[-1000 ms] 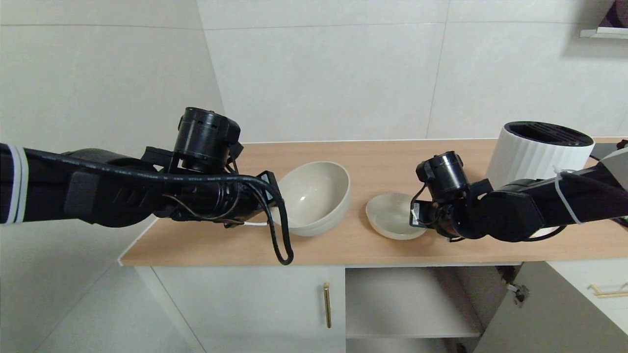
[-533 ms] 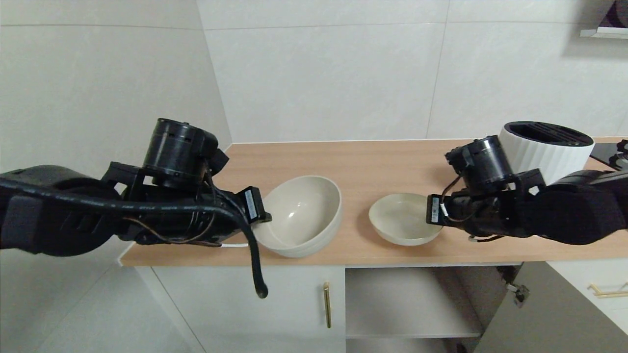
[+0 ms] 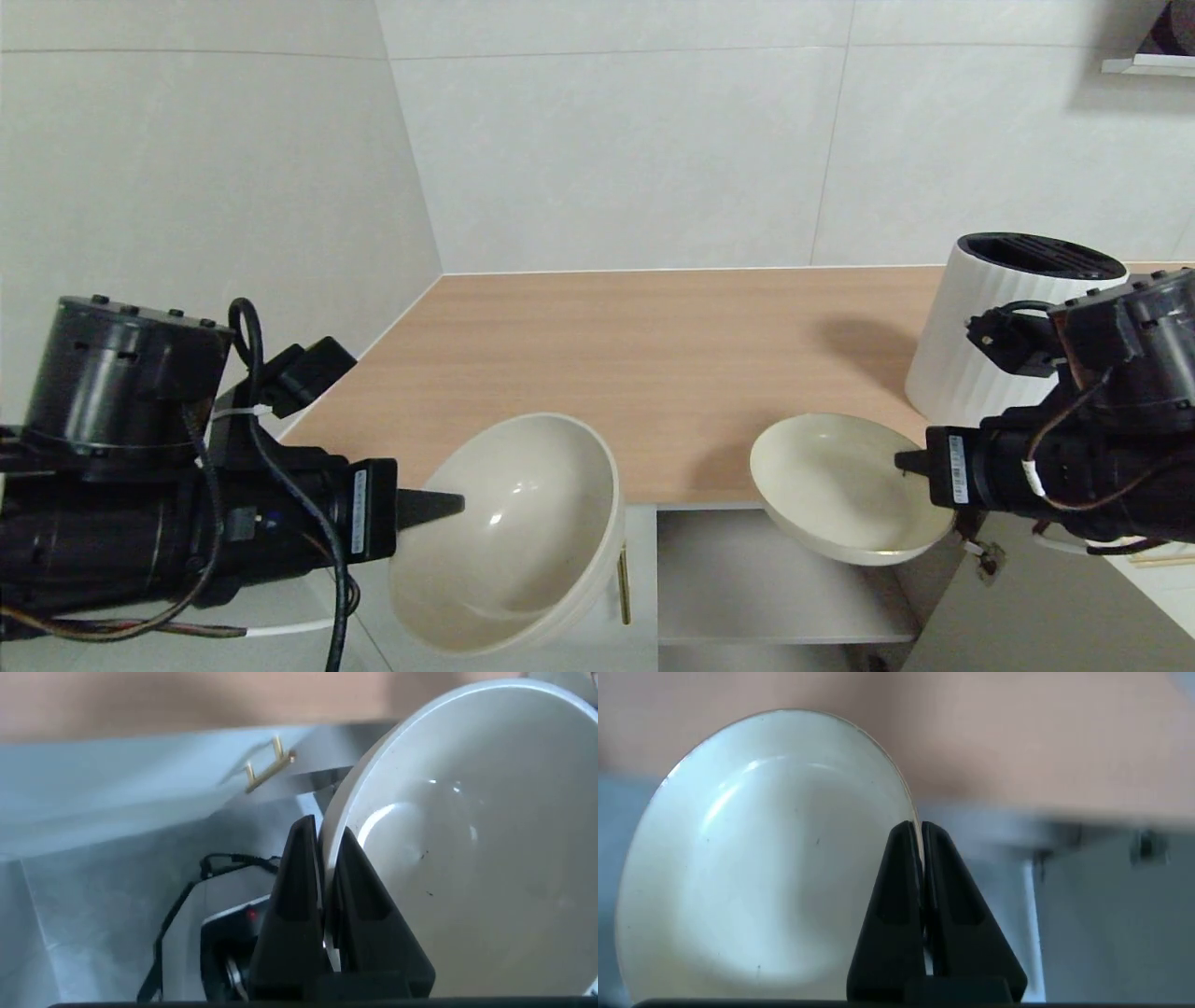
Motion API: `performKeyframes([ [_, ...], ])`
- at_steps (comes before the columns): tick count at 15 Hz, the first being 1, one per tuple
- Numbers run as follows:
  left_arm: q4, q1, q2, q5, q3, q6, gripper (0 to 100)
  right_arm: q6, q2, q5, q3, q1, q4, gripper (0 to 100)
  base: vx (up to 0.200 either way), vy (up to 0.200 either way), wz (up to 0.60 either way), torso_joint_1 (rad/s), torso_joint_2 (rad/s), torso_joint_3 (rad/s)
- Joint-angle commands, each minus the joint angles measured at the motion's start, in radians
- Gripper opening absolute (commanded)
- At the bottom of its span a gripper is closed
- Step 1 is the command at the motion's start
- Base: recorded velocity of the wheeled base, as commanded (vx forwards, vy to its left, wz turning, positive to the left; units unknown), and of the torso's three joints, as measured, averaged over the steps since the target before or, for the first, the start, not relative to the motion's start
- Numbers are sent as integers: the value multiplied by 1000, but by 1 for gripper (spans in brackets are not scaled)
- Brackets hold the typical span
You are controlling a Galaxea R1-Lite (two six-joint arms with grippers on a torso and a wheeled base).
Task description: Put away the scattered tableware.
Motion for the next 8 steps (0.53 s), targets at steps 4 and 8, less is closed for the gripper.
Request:
performKeyframes([
  [4,-51,11,-53,-4,46,38,0,1,-73,65,16,9,20,0,0,0,0,0,0,0],
  [8,-54,4,-16,-4,46,39,0,1,-74,65,20,8,28,0,0,0,0,0,0,0],
])
